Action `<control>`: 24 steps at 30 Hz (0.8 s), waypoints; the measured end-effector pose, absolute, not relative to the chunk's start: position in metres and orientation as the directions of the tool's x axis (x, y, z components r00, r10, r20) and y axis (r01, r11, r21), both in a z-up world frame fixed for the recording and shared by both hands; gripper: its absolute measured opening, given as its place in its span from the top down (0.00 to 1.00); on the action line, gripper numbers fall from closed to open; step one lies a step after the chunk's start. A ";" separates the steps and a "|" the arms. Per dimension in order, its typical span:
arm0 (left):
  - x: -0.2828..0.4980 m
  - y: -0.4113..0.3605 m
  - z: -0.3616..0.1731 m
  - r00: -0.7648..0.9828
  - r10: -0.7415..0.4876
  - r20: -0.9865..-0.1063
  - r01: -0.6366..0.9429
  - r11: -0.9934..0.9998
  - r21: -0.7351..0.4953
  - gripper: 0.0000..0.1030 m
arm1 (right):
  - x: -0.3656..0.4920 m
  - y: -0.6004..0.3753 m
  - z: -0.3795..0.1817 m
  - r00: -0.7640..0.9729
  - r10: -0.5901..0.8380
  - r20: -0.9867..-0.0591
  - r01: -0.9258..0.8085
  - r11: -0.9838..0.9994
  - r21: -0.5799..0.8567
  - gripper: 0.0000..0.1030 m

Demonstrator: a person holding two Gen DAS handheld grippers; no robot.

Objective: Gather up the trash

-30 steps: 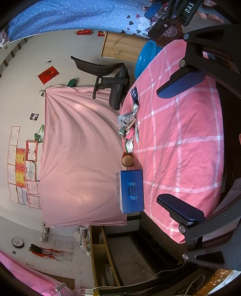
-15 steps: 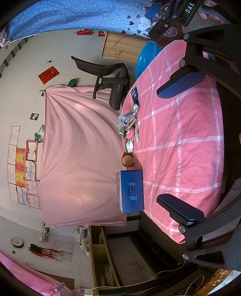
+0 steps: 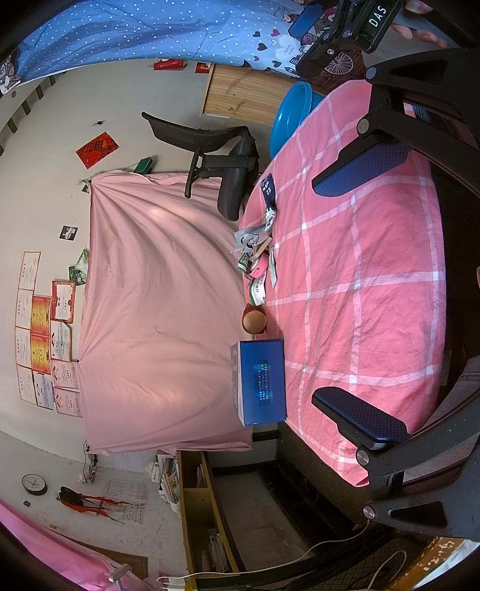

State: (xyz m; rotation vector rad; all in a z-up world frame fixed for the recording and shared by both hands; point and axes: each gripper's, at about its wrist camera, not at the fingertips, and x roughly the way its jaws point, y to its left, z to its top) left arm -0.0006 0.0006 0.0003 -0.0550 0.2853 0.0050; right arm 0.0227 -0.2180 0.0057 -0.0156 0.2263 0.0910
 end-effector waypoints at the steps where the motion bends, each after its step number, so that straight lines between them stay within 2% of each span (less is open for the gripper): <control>1: -0.001 0.001 0.000 0.960 -0.003 -0.281 -0.013 0.998 -0.054 0.02 | 0.023 -0.218 0.006 0.970 0.088 -0.225 -0.092 0.996 -0.006 0.00; 24: -0.001 0.001 0.000 0.960 -0.004 -0.281 -0.012 0.998 -0.056 0.02 | 0.024 -0.217 0.006 0.971 0.088 -0.223 -0.092 0.996 -0.005 0.00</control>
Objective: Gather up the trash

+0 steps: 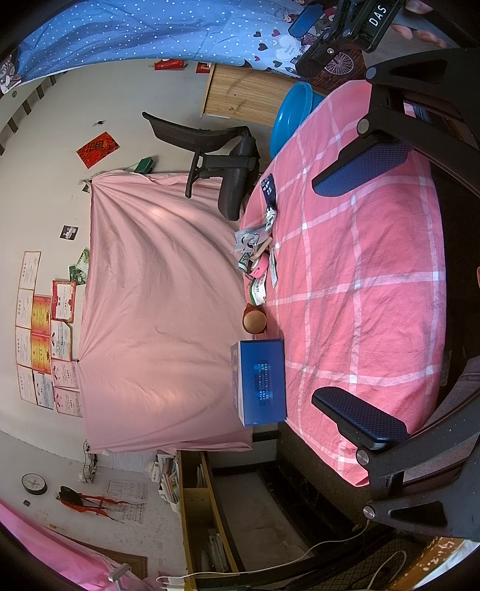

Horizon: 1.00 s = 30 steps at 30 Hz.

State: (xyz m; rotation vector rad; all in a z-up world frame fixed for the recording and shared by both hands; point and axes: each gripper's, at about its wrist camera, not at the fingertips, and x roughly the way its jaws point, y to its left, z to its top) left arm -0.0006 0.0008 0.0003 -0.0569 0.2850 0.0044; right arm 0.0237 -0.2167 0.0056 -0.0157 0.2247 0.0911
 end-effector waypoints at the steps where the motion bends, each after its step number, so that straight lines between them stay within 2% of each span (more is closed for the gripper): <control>1: -0.001 0.001 0.000 0.960 -0.004 -0.281 -0.012 0.998 -0.056 0.02 | 0.024 -0.217 0.006 0.971 0.088 -0.223 -0.092 0.996 -0.005 0.00; 19: 0.000 -0.006 -0.001 0.960 -0.003 -0.281 -0.013 0.998 -0.055 0.02 | 0.022 -0.218 0.006 0.968 0.090 -0.232 -0.093 0.996 -0.002 0.00; 30: 0.016 -0.006 -0.002 0.951 0.002 -0.309 -0.026 0.997 -0.071 0.02 | 0.039 -0.224 0.009 0.954 0.115 -0.276 -0.104 0.993 0.053 0.00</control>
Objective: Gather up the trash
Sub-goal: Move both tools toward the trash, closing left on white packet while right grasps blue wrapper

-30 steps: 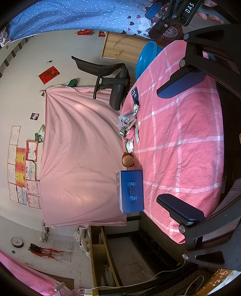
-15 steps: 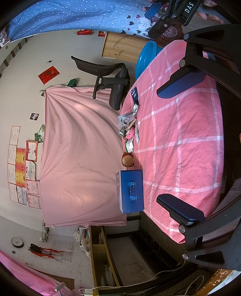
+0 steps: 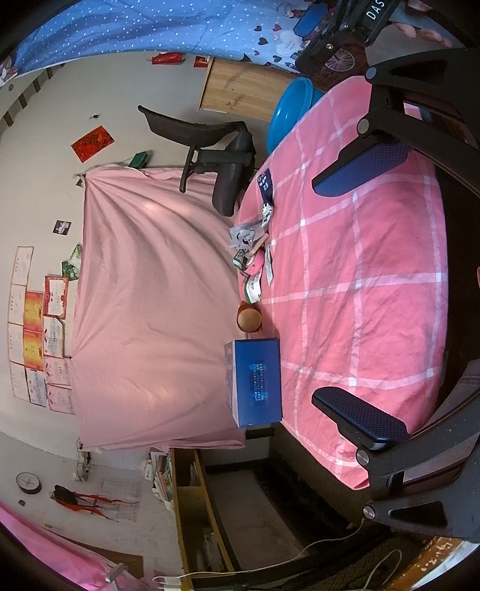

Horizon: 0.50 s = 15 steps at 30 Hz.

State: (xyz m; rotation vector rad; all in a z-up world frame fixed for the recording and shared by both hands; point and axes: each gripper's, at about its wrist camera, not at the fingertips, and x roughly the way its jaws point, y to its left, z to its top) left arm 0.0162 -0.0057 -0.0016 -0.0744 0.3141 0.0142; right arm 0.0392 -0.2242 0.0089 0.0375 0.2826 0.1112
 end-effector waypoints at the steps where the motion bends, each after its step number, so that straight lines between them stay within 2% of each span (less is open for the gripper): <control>1: 0.020 -0.005 0.000 0.950 0.003 -0.311 -0.027 0.997 -0.073 0.02 | 0.042 -0.225 0.010 0.953 0.116 -0.278 -0.105 0.993 0.053 0.00; 6: 0.039 -0.005 0.007 0.954 0.014 -0.301 -0.038 0.997 -0.072 0.02 | 0.058 -0.228 0.020 0.960 0.119 -0.252 -0.113 0.993 0.039 0.00; 15: 0.098 -0.012 0.036 0.976 0.014 -0.219 -0.031 0.997 -0.074 0.02 | 0.114 -0.231 0.055 0.984 0.136 -0.116 -0.140 0.989 -0.034 0.00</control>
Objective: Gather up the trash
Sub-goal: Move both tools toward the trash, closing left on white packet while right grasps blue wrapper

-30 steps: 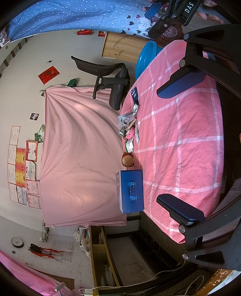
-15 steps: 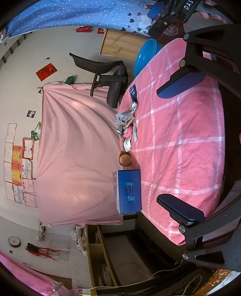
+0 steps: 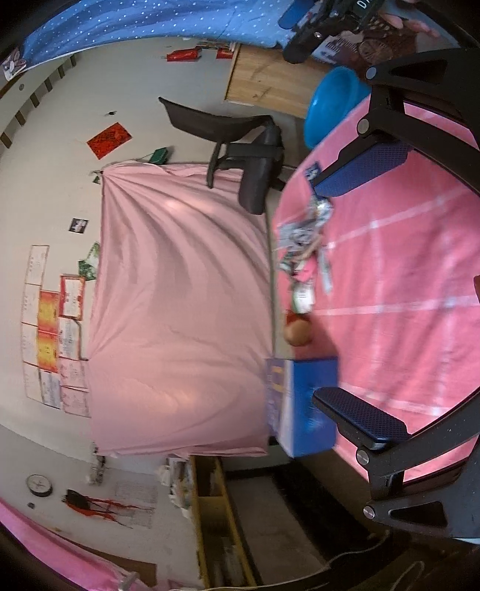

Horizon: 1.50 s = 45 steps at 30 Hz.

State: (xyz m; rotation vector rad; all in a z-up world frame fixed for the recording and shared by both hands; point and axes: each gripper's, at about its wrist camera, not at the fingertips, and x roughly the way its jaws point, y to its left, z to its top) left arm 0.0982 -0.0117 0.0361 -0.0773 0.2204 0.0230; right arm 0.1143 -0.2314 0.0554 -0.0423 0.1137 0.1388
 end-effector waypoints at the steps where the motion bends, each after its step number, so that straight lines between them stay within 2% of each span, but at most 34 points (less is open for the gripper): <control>1: 0.106 -0.012 0.038 0.977 0.017 -0.211 -0.033 0.997 -0.071 0.02 | 0.122 -0.230 0.059 0.984 0.142 -0.107 -0.147 0.988 -0.044 0.00; 6: 0.150 -0.012 0.038 0.980 0.027 -0.199 -0.038 0.998 -0.055 0.02 | 0.163 -0.226 0.062 0.980 0.164 -0.110 -0.172 0.983 -0.064 0.00; 15: 0.225 -0.006 0.022 0.969 0.025 -0.246 -0.031 0.999 -0.021 0.02 | 0.243 -0.210 0.043 0.969 0.159 -0.191 -0.177 0.980 -0.085 0.00; 21: 0.266 0.003 0.006 0.945 -0.007 -0.326 0.000 1.000 -0.023 0.02 | 0.296 -0.210 0.022 0.932 0.145 -0.331 -0.172 0.984 -0.054 0.00; 26: 0.299 0.003 -0.015 0.885 -0.058 -0.462 0.057 0.998 -0.017 0.02 | 0.333 -0.214 -0.007 0.854 0.132 -0.503 -0.185 0.981 -0.056 0.00; 32: 0.329 -0.007 -0.032 0.815 -0.101 -0.570 0.133 0.991 0.016 0.03 | 0.369 -0.229 -0.032 0.725 0.210 -0.656 -0.228 0.972 0.059 0.00; 38: 0.358 -0.006 -0.049 0.731 -0.149 -0.666 0.167 0.985 -0.037 0.22 | 0.389 -0.229 -0.047 0.626 0.290 -0.723 -0.281 0.950 0.137 0.00; 42: 0.367 -0.003 -0.057 0.678 -0.179 -0.713 0.177 0.981 -0.077 0.38 | 0.385 -0.226 -0.046 0.625 0.305 -0.718 -0.302 0.943 0.137 0.00; 45: 0.369 -0.004 -0.055 0.675 -0.194 -0.712 0.191 0.978 -0.085 0.48 | 0.380 -0.227 -0.045 0.628 0.297 -0.719 -0.303 0.945 0.126 0.01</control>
